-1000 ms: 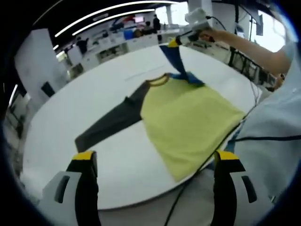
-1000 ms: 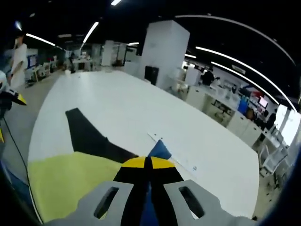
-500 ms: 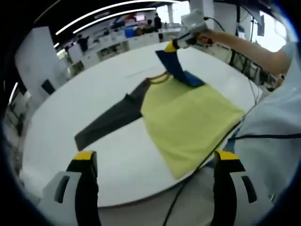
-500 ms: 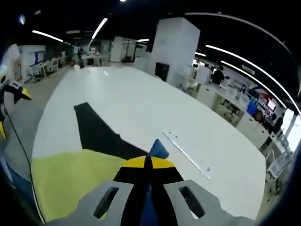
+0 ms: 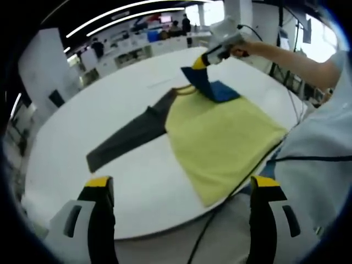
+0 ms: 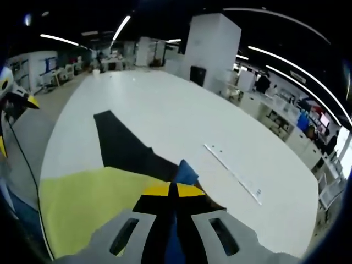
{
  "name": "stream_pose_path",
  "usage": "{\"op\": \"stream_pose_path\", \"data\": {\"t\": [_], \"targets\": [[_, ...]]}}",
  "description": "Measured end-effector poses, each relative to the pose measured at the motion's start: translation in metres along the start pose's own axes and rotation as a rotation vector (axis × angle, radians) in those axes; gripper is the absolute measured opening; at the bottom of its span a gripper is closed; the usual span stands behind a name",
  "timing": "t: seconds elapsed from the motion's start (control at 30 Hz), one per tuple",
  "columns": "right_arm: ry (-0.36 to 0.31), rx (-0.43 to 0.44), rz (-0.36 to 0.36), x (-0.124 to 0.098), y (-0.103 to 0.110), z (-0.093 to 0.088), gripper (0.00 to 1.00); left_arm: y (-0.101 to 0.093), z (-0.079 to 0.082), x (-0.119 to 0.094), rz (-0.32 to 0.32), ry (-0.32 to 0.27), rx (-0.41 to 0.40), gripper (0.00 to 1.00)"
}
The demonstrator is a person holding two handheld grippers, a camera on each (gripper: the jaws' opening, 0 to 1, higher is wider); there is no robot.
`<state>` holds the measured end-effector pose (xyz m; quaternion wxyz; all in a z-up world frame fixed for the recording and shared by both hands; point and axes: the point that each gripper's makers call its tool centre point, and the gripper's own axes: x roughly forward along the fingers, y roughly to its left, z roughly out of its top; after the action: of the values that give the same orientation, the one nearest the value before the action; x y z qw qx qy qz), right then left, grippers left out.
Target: Fold the garment on the visible template until the final outline fits inside the template.
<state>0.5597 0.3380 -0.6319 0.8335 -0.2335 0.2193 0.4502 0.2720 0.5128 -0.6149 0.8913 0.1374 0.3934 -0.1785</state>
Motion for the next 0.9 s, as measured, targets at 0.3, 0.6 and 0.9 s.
{"op": "stream_pose_path", "data": {"t": [0.3, 0.6, 0.9], "targets": [[0.027, -0.001, 0.027, 0.017, 0.014, -0.010, 0.02, 0.002, -0.002, -0.002, 0.006, -0.006, -0.009, 0.99], [0.046, -0.003, 0.052, 0.029, 0.027, -0.016, 0.02, 0.001, -0.008, -0.003, 0.008, -0.002, -0.026, 0.99], [0.063, 0.007, 0.067, 0.038, 0.035, -0.023, 0.02, 0.001, -0.010, -0.003, 0.015, -0.009, -0.043, 0.99]]}}
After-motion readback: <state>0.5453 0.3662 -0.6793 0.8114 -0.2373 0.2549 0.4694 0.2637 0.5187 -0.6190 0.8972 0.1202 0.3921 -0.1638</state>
